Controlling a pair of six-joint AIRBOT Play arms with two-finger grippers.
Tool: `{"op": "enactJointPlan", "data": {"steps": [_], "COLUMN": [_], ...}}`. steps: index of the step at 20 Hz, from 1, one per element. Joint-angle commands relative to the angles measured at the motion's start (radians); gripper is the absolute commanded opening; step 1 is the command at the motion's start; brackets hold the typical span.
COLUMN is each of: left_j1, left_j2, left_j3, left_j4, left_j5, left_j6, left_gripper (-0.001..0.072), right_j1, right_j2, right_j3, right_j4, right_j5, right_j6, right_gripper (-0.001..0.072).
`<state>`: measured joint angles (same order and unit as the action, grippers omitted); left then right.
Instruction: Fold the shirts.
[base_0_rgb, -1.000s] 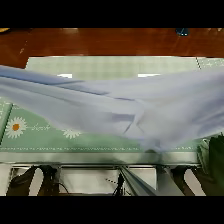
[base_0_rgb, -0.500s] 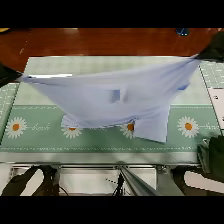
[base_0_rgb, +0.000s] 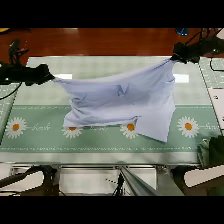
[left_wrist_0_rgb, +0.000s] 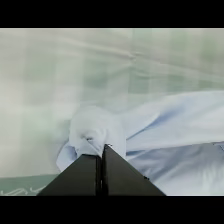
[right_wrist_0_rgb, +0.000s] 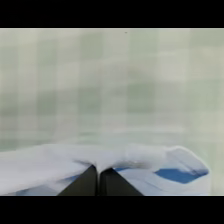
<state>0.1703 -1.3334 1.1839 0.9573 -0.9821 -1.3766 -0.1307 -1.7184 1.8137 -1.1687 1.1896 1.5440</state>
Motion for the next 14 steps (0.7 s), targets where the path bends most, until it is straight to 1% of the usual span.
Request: {"op": "enactJointPlan", "data": {"steps": [1,4,5,7,8,9,10,11,13,14], "left_j1": [-0.029,-0.079,-0.095,-0.110,-0.105,-0.089,-0.062,-0.031,0.044,0.083], "left_j2": [-0.092,-0.165,-0.185,-0.206,-0.203,-0.200,-0.200,-0.200,-0.199,-0.192], "left_j3": [-0.001,-0.001,-0.001,0.001,0.006,0.024,0.061,0.103,0.187,0.205], "left_j4": [-0.019,-0.019,-0.019,-0.019,-0.018,-0.014,0.004,0.033,0.101,0.115], "left_j5": [0.110,0.082,0.072,0.047,0.026,-0.018,-0.096,-0.182,-0.372,-0.449], "left_j6": [0.003,0.003,0.003,0.003,0.003,0.003,0.003,0.003,0.003,0.003], "left_gripper": [0.0017,0.0017,0.0018,0.0021,0.0136,0.0368,0.0493,0.0516,0.0516,0.0516], "right_j1": [0.003,0.004,0.003,0.003,0.003,-0.006,-0.018,-0.034,-0.069,-0.092], "right_j2": [-0.042,-0.064,-0.076,-0.082,-0.072,-0.058,-0.041,-0.018,0.043,0.068], "right_j3": [0.000,0.000,0.000,0.000,0.000,0.010,0.029,0.051,0.063,0.062], "right_j4": [-0.120,-0.109,-0.090,-0.090,-0.089,-0.091,-0.097,-0.124,-0.243,-0.293], "right_j5": [-0.073,-0.027,0.012,0.079,0.103,0.141,0.190,0.251,0.376,0.425], "right_j6": [0.045,0.045,0.037,0.005,-0.020,-0.053,-0.093,-0.122,-0.140,-0.132], "right_gripper": [0.0020,0.0022,0.0040,0.0141,0.0256,0.0352,0.0392,0.0406,0.0406,0.0406]}}
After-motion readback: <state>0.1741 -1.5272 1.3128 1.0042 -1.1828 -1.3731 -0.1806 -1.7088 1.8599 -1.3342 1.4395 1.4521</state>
